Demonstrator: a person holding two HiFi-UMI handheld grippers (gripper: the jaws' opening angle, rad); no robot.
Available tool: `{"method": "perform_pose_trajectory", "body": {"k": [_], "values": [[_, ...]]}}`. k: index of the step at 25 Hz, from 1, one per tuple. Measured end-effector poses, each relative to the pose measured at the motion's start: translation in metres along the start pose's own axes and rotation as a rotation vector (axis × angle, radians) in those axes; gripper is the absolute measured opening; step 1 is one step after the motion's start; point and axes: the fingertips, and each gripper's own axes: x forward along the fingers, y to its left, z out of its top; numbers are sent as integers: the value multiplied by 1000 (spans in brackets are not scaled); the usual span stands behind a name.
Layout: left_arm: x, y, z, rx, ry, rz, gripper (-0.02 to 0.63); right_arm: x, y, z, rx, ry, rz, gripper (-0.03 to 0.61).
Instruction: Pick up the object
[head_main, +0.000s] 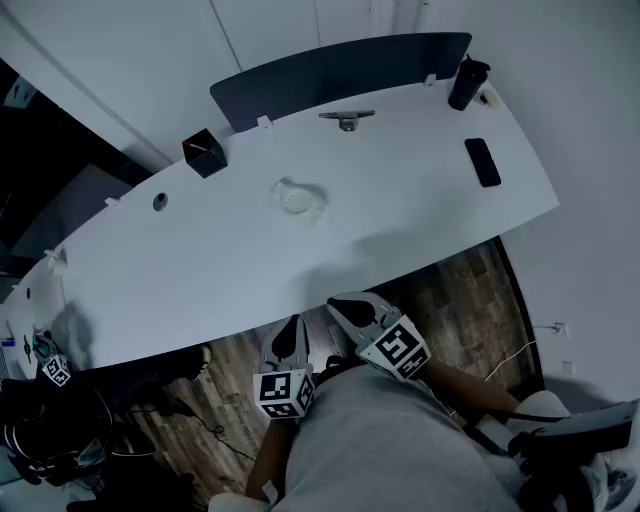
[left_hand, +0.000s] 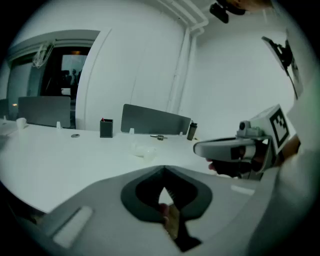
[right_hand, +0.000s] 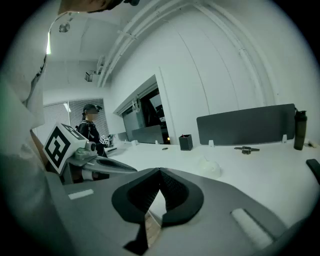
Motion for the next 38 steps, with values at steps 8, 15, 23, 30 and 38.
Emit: {"method": "perform_pose_trajectory", "body": {"k": [8, 15, 23, 30, 38], "values": [[63, -1, 16, -103, 51, 59, 2, 11, -74, 6, -14, 33, 42, 2], [89, -10, 24, -47, 99, 80, 2, 21, -95, 0, -1, 52, 105, 2], [105, 13, 29, -43, 115, 68, 2, 56, -101, 15, -23, 55, 106, 2], [140, 40, 53, -27, 89, -34, 2, 80, -114, 30, -39, 93, 11, 2], [157, 70, 55, 24, 100, -134, 2, 116, -110, 34, -56, 161, -66, 2]]}}
